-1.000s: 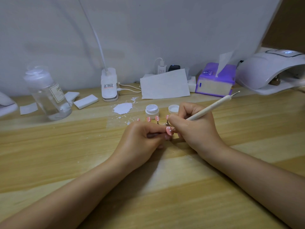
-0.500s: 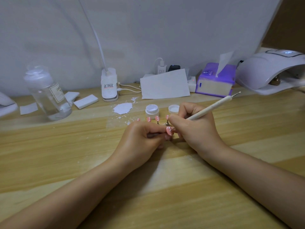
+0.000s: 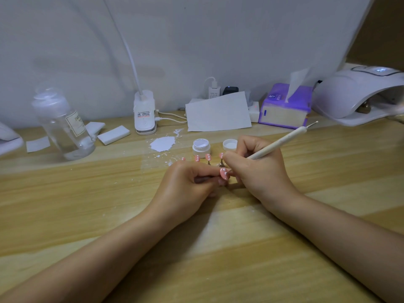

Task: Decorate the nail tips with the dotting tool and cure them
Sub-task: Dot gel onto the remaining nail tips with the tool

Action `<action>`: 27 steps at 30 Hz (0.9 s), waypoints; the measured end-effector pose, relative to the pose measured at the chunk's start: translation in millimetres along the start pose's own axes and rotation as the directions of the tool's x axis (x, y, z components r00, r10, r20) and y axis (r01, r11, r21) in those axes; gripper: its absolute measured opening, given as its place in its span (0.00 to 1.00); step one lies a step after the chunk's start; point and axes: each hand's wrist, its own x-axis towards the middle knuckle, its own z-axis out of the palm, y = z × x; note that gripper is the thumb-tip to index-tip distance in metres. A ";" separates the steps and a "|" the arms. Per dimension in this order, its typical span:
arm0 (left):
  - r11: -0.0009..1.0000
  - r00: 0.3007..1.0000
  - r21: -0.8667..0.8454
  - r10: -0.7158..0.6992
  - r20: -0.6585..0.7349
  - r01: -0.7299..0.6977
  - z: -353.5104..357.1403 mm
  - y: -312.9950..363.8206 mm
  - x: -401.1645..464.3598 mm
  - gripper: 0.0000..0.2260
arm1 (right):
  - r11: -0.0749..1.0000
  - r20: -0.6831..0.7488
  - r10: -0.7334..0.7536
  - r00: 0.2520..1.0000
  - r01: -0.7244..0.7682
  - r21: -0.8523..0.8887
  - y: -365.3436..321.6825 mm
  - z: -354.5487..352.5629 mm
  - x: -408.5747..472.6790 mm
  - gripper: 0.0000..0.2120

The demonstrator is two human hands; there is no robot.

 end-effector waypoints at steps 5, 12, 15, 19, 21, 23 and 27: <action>1.000 1.000 0.006 -0.002 0.004 0.002 -0.2 0.7 0.0 0.13 | 0.999 0.025 0.009 1.000 -0.010 0.032 -0.2 0.7 -1.2 0.20; 0.999 1.000 -0.032 -0.015 0.015 0.015 -0.4 0.5 -0.6 0.12 | 0.984 0.010 0.069 0.998 -0.069 0.165 -5.1 0.3 -0.3 0.19; 0.998 1.000 -0.057 -0.017 0.024 0.018 0.0 1.5 -0.6 0.13 | 0.978 -0.012 0.093 0.996 -0.089 0.190 -5.2 -0.3 0.4 0.20; 0.997 1.000 -0.072 -0.019 0.014 0.020 0.3 1.5 -0.1 0.15 | 0.973 -0.037 0.095 0.995 -0.085 0.213 -4.9 0.1 1.2 0.20; 0.997 1.000 -0.072 -0.019 0.009 0.020 0.3 0.8 0.1 0.15 | 0.975 -0.063 0.082 0.995 -0.067 0.211 -4.4 0.2 1.6 0.18; 0.997 1.000 -0.076 -0.020 0.010 0.021 0.3 0.5 0.2 0.15 | 0.979 -0.083 0.070 0.994 -0.052 0.195 -3.6 0.2 1.8 0.19; 0.997 1.000 -0.076 -0.019 0.019 0.021 -0.3 1.0 -0.1 0.14 | 0.990 -0.075 0.051 0.996 -0.041 0.137 -3.4 -0.6 0.0 0.21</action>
